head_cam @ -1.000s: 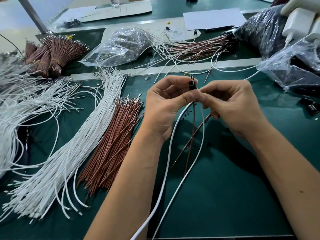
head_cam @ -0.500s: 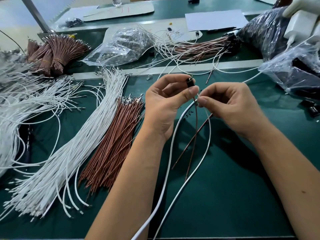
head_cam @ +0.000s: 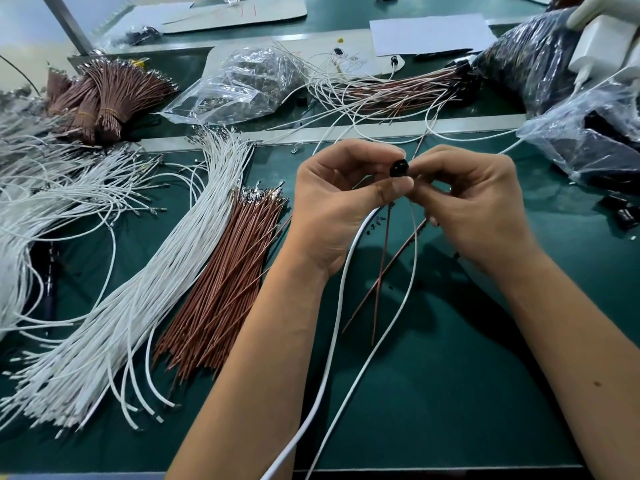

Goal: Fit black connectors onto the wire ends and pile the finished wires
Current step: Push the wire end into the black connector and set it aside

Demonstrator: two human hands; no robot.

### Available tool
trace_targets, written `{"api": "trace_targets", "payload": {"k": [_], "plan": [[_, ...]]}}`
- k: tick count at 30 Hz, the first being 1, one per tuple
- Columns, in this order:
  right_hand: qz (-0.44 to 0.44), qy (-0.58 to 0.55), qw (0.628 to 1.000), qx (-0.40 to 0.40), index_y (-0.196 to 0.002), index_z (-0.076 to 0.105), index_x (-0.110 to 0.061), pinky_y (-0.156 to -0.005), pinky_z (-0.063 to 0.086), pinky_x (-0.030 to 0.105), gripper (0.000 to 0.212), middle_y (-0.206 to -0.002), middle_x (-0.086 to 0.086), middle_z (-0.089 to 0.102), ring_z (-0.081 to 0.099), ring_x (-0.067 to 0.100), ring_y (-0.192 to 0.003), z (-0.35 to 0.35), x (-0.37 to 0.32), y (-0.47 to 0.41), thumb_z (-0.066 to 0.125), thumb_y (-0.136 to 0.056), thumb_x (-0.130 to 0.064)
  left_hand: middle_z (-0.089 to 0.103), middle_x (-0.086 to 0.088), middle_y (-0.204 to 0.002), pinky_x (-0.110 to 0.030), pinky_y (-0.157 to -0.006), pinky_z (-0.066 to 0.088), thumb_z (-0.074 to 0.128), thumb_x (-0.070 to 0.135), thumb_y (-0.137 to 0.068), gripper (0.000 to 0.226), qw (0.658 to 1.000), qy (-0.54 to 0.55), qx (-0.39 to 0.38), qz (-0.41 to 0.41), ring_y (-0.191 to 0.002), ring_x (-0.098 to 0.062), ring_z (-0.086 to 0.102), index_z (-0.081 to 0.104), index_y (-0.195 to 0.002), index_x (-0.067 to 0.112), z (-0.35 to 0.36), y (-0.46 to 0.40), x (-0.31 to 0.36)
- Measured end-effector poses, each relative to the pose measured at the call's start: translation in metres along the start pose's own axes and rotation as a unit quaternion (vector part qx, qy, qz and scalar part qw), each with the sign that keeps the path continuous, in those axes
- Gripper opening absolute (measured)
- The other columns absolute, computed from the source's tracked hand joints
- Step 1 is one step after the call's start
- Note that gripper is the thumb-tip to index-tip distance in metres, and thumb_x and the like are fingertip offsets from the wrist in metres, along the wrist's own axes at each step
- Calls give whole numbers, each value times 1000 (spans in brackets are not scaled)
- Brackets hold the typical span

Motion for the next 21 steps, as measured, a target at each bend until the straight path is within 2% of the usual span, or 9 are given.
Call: {"api": "trace_targets", "payload": {"k": [2,6,12,18,21], "plan": [[-3,9,1000,4,-95,75,-15,-58,44,14,11,-84,8,68,57,5,-65,-1,-2,0,79,-87,-9,73,-3,-83,-26,-81,57,71,-24,-66,37,1000,4,-4,4,-79,-14,67,73,-79,10,1,0,0],[-17,21,1000,11,-90,75,-22,-59,44,13,15,-81,-1,69,58,4,-66,-2,-5,0,81,-86,-9,73,-3,-83,-26,-81,57,73,-21,-65,39,1000,6,-9,13,-79,-14,67,76,-77,15,2,0,2],[-10,21,1000,11,-90,74,-20,-61,44,13,15,-80,1,68,59,6,-68,-2,-4,0,81,-85,-7,72,-3,-84,-25,-81,55,73,-23,-65,36,999,3,-16,31,-80,-15,66,74,-79,10,3,0,4],[-17,25,999,26,-92,75,-19,-68,50,19,17,-84,5,71,64,9,-76,-5,-6,1,81,-84,-5,71,-1,-86,-24,-82,53,71,-26,-67,34,999,-8,-23,30,-83,-14,65,68,-84,3,5,0,2],[-14,33,999,25,-93,76,-13,-68,53,25,11,-88,10,72,66,18,-79,-5,-5,1,83,-84,-11,73,2,-86,-20,-81,53,71,-26,-69,38,999,-27,-26,12,-79,-7,65,68,-95,1,5,0,0]]}}
Point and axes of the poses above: each hand's wrist, its own y-axis away from the middle knuckle, its own z-axis out of the palm, x = y × z, the point moved 10 cm from there along -y, towards the middle knuckle
